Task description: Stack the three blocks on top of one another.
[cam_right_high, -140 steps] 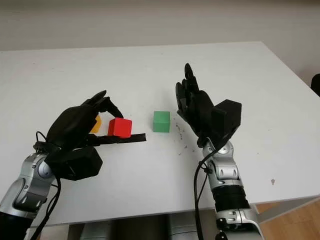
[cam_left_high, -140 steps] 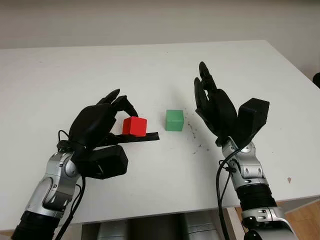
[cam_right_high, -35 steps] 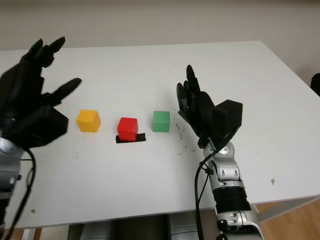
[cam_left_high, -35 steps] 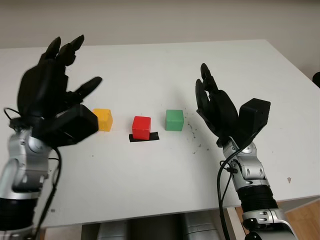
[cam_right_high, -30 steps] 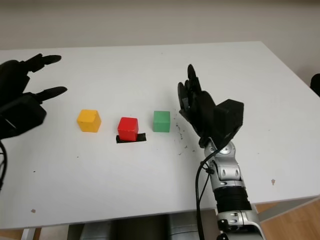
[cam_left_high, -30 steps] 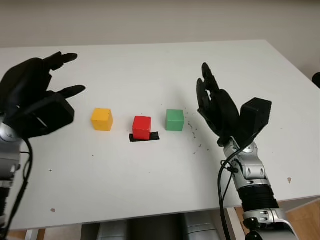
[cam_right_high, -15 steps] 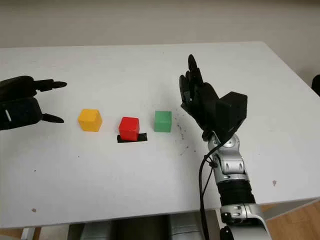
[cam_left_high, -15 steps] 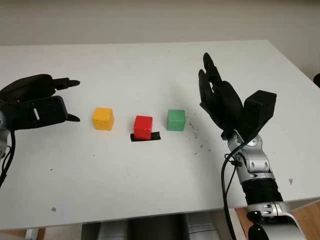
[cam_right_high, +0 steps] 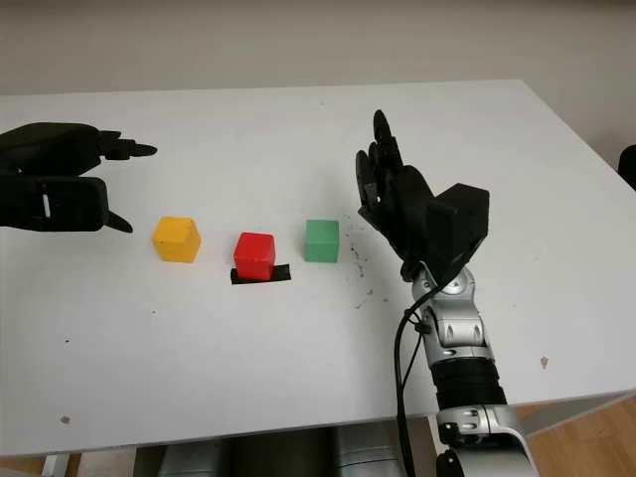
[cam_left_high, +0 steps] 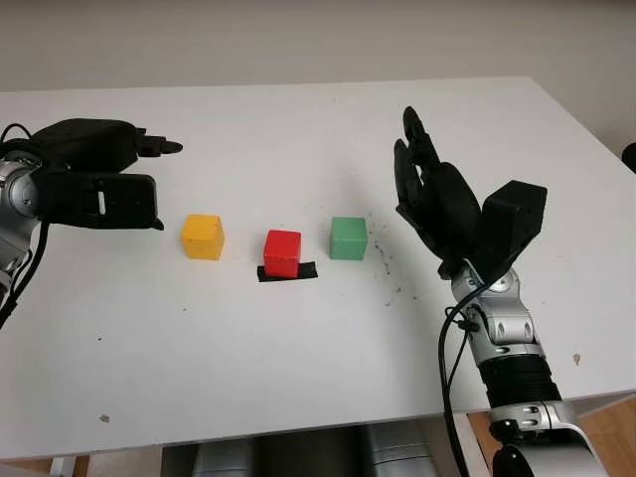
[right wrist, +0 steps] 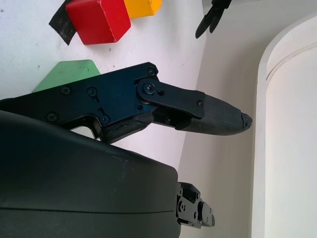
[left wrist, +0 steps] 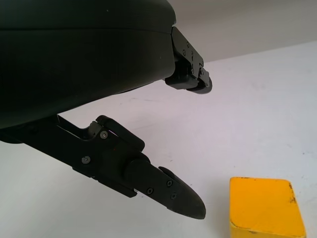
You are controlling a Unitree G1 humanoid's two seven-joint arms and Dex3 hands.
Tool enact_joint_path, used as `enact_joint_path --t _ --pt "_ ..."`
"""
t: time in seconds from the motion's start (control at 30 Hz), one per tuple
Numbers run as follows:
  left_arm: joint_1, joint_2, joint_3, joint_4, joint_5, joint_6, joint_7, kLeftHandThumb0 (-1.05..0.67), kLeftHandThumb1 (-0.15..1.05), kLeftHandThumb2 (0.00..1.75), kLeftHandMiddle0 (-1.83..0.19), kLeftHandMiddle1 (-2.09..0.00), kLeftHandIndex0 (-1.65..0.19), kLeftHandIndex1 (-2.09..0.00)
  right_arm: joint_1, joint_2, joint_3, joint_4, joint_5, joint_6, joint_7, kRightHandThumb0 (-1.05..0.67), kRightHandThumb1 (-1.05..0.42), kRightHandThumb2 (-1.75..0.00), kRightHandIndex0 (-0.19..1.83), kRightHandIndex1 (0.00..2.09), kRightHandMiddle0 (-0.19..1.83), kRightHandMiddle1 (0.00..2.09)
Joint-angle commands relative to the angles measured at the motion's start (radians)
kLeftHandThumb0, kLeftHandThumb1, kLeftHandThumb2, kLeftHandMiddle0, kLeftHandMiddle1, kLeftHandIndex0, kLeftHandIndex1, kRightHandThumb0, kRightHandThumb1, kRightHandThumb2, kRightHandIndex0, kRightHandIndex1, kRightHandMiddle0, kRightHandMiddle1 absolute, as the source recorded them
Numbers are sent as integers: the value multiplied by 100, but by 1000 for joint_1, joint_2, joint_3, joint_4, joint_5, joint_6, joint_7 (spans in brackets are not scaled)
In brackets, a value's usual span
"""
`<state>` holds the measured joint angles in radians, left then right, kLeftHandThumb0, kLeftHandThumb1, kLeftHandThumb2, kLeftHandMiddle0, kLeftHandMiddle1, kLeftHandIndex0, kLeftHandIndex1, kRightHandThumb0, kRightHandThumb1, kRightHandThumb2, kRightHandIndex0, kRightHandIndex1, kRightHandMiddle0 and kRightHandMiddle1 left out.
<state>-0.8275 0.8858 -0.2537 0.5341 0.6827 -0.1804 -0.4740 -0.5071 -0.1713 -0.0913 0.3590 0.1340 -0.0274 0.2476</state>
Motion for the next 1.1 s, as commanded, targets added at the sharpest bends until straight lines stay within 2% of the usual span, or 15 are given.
enact_joint_path --t 0.0,0.1,0.3,0.53,0.77,1.07 --pt "-44 -3 -18 8 11 -11 -10 -58 79 5 -11 -6 -41 -10 4 -4 -5 -18 2 1 -1 -70 -105 -67 -19 0 -19 0" --pt "-63 -5 -38 21 23 -20 -34 -61 79 6 -11 -5 -44 -9 3 -7 -5 -22 4 6 4 -69 -105 -69 -19 0 -19 0" --pt "-107 -23 -61 49 -16 -4 -201 -71 82 6 -8 -5 -38 -5 7 -4 -9 -30 12 15 3 -68 -105 -68 -19 0 -19 0" --pt "-120 -46 -54 41 -51 54 -296 -74 82 6 -7 -5 -37 -5 11 -7 -8 -36 11 20 3 -68 -105 -70 -19 0 -19 0" --pt "-117 -50 -47 47 -88 59 -308 -77 84 6 -7 -5 -32 -3 9 -3 -4 -31 9 17 2 -68 -105 -69 -19 0 -19 0" --pt "-90 -59 -49 74 -97 16 -200 -77 85 6 -12 -7 -31 -5 14 -3 -5 -31 11 13 1 -68 -105 -67 -19 0 -19 0"
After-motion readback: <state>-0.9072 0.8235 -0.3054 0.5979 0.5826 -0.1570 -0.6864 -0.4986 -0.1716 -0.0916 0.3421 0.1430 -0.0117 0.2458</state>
